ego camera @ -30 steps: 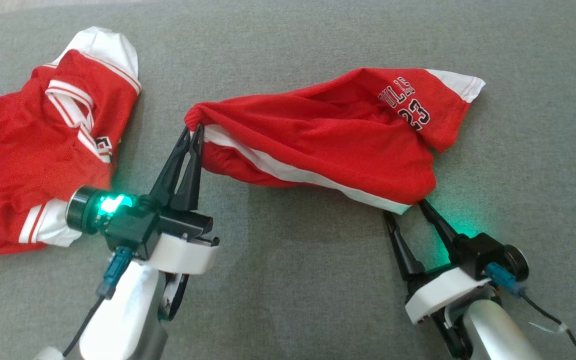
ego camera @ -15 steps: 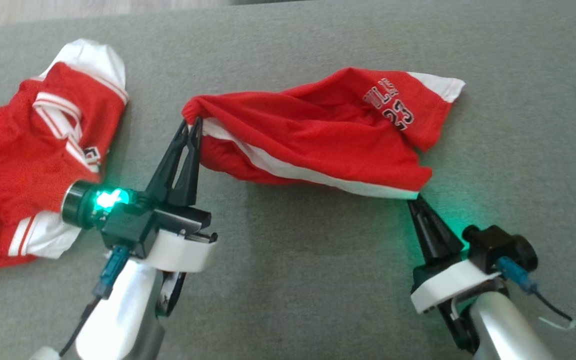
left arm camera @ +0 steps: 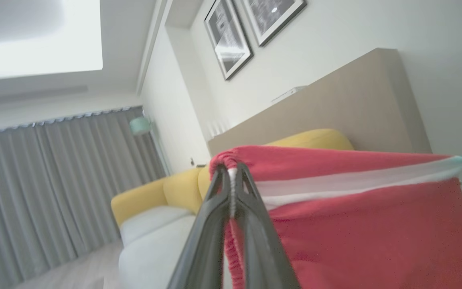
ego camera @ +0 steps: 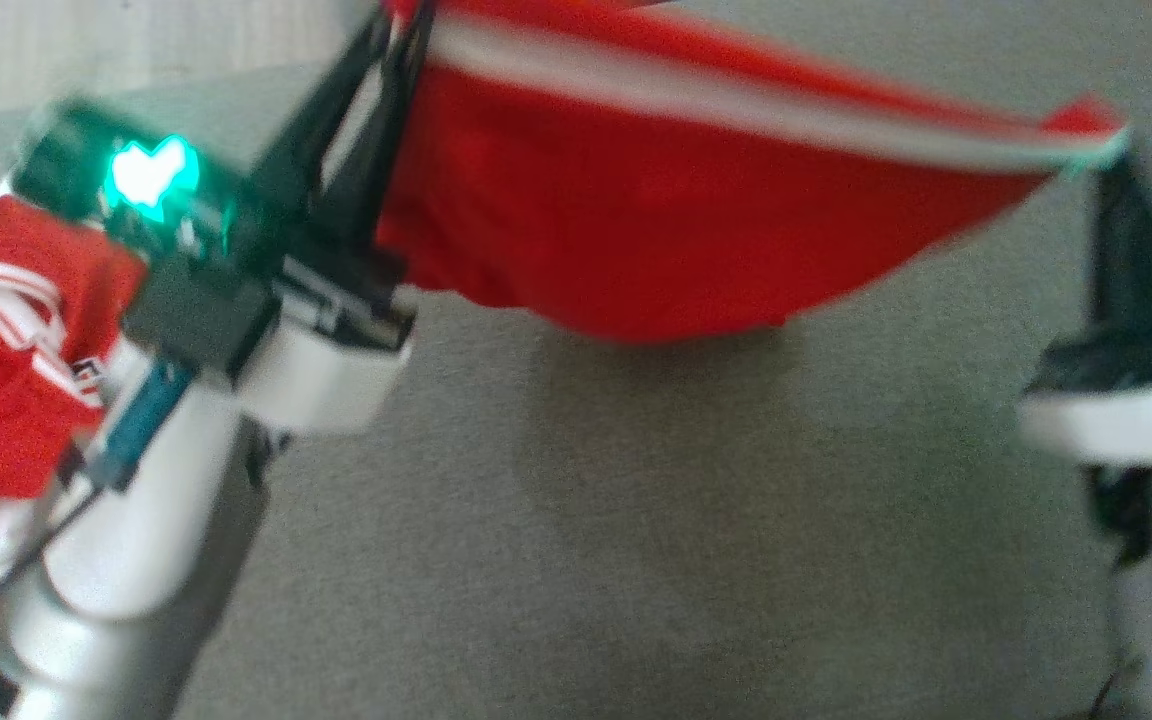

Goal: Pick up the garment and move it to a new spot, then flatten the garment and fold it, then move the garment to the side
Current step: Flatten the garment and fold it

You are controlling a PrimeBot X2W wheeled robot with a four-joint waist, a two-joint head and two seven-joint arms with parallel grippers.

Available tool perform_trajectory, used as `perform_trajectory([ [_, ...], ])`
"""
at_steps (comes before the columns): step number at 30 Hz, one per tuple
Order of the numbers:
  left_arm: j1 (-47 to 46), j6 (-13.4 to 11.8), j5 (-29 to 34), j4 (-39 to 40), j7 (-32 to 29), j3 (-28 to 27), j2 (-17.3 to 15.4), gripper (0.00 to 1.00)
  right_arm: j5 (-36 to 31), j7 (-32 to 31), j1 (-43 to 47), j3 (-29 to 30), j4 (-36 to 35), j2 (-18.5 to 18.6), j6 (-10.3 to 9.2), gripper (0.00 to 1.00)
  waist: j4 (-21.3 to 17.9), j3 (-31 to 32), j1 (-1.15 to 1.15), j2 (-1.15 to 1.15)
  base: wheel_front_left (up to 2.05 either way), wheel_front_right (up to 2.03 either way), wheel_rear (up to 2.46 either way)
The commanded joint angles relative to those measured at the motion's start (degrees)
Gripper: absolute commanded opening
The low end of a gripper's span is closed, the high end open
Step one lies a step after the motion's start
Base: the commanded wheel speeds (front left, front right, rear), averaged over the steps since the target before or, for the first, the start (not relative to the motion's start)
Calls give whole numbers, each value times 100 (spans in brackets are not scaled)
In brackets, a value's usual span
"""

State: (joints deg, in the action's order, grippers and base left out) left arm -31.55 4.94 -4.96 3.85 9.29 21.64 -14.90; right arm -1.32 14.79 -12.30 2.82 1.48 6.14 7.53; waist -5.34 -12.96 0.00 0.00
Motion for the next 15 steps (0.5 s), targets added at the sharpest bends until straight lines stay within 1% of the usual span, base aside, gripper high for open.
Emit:
perform_trajectory([
  [1, -671, 67, 79, 318, -173, -133, -246, 0, -112, 21, -588, 60, -361, 262, -4, 0, -167, -67, 0, 0, 0, 0, 0],
  [4, -1431, 183, -42, 319, -435, 84, -289, 0, -275, 21, -1325, 239, -347, 682, -4, 0, -322, -198, 0, 0, 0, 0, 0],
  [8, -2465, 242, -367, -115, -601, 450, -269, 0, -334, 21, -2392, 241, 279, 1302, -4, 0, -421, -518, 0, 0, 0, 0, 0],
  [11, -3253, 251, -506, -605, -471, 765, -264, 0, -311, 21, -3176, 146, 874, 1711, -4, 0, -454, -821, 0, 0, 0, 0, 0],
  [15, -4209, 253, -465, -1412, 30, 1009, -152, 0, -253, 21, -4063, 40, 1359, 2075, -4, 0, -491, -1225, 0, 0, 0, 0, 0],
])
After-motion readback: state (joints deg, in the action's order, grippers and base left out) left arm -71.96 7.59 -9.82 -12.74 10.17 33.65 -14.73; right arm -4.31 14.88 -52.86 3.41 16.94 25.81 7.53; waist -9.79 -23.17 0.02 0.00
